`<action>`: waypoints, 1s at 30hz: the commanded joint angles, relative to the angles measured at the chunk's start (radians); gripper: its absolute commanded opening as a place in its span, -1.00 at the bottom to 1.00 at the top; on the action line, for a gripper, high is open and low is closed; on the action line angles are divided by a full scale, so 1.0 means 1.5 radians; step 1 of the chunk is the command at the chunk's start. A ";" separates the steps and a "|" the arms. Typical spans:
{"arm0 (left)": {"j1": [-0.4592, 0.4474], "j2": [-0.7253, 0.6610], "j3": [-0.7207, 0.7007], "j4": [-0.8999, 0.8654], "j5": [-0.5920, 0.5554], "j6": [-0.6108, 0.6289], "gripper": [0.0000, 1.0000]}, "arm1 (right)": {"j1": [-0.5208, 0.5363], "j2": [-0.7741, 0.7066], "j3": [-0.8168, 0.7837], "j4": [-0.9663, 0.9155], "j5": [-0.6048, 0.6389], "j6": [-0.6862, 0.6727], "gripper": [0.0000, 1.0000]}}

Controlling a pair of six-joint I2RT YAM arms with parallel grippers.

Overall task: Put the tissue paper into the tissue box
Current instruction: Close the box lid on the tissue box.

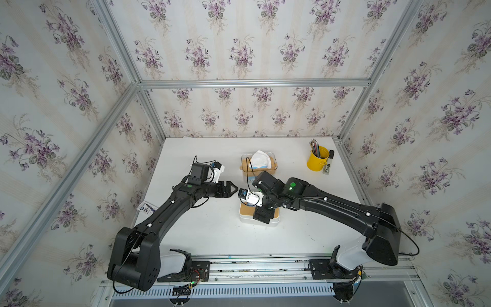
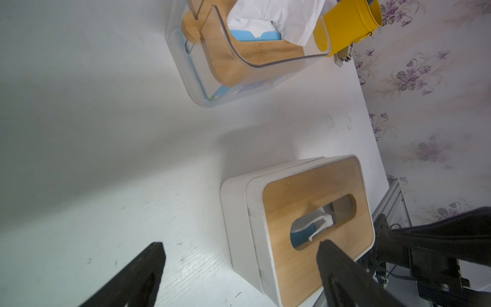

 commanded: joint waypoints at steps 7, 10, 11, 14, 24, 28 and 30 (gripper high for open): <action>-0.045 0.029 -0.013 0.025 0.049 0.003 0.79 | -0.242 -0.207 -0.203 0.179 -0.139 0.277 0.84; -0.048 0.037 -0.013 0.013 0.063 0.012 0.77 | -0.333 -0.237 -0.265 0.176 -0.150 0.341 0.84; -0.051 0.039 -0.014 0.008 0.060 0.014 0.77 | -0.342 -0.232 -0.278 0.168 -0.144 0.357 0.81; -0.065 0.041 -0.011 -0.013 0.034 0.025 0.77 | -0.344 -0.206 -0.312 0.169 -0.145 0.394 0.70; -0.077 0.050 0.002 -0.045 0.026 0.034 0.77 | -0.344 -0.186 -0.401 0.257 -0.177 0.460 0.45; -0.083 0.057 0.009 -0.047 0.028 0.035 0.77 | -0.344 -0.177 -0.419 0.277 -0.190 0.472 0.36; -0.085 0.060 0.010 -0.048 0.028 0.035 0.77 | -0.343 -0.171 -0.423 0.283 -0.192 0.476 0.33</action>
